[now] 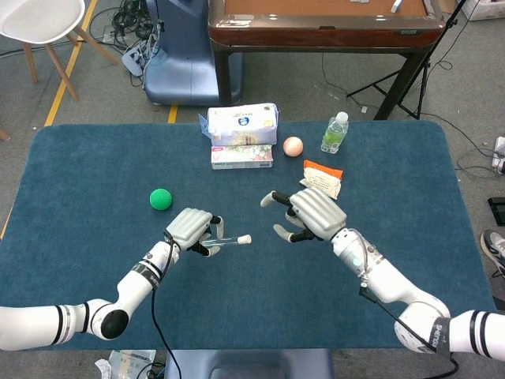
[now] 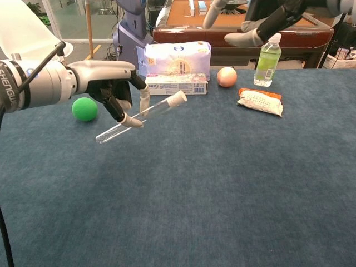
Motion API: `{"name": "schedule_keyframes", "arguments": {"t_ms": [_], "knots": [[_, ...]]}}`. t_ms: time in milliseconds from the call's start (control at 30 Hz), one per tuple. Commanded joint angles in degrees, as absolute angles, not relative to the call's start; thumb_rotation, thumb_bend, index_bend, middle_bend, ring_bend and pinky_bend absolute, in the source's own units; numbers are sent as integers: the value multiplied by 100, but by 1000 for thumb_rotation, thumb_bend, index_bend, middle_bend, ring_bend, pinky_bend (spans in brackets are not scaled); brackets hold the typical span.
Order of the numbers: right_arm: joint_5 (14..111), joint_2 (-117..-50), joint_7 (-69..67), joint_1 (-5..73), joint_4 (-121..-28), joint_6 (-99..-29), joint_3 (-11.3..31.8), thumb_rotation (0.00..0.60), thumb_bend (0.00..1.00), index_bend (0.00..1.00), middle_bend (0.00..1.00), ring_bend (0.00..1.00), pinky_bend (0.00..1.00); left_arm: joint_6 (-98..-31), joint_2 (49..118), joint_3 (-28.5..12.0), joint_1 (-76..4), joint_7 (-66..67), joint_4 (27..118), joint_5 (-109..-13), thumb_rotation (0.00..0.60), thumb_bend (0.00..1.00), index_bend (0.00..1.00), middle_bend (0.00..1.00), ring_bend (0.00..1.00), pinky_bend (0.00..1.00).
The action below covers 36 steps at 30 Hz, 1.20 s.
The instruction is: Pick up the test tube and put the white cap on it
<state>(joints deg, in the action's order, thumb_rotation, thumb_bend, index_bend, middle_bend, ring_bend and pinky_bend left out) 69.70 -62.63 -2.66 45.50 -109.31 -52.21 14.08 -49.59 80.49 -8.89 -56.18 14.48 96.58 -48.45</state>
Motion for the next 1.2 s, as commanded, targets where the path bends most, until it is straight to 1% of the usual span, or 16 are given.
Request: {"name": "schedule_keyframes", "arguments": {"t_ms": [33,433,867,1067,1200], "knots": [[7058,-6101,-356,4388,-10976,-5355,1365,600,383,318,1000,1000,1000,-5054,8213,-806,-5627,1636,9512,-4858,600,277,637,1000,1000,1000],[7262,-5836,-509,4059,-11036,-5569,1266,600,384,318,1000,1000,1000,-5669,9281,-651,-5851,3105,8630,-4488,600,277,637,1000,1000,1000],[7333,-5825,-667,3933,-10926,-5551,1224,600,384,318,1000,1000,1000,-5716,10198,-810,-6082,4106,7632,-3826,600,277,631,1000,1000,1000],[7345,-5801,-732,3882,-10890,-5546,1219,600,384,318,1000,1000,1000,-5662,10294,-868,-6119,4409,7579,-3595,600,276,522,1000,1000,1000],[7345,-5810,-759,3864,-10875,-5534,1219,600,384,318,1000,1000,1000,-5611,10303,-914,-6125,4495,7583,-3496,600,277,485,1000,1000,1000]]}}
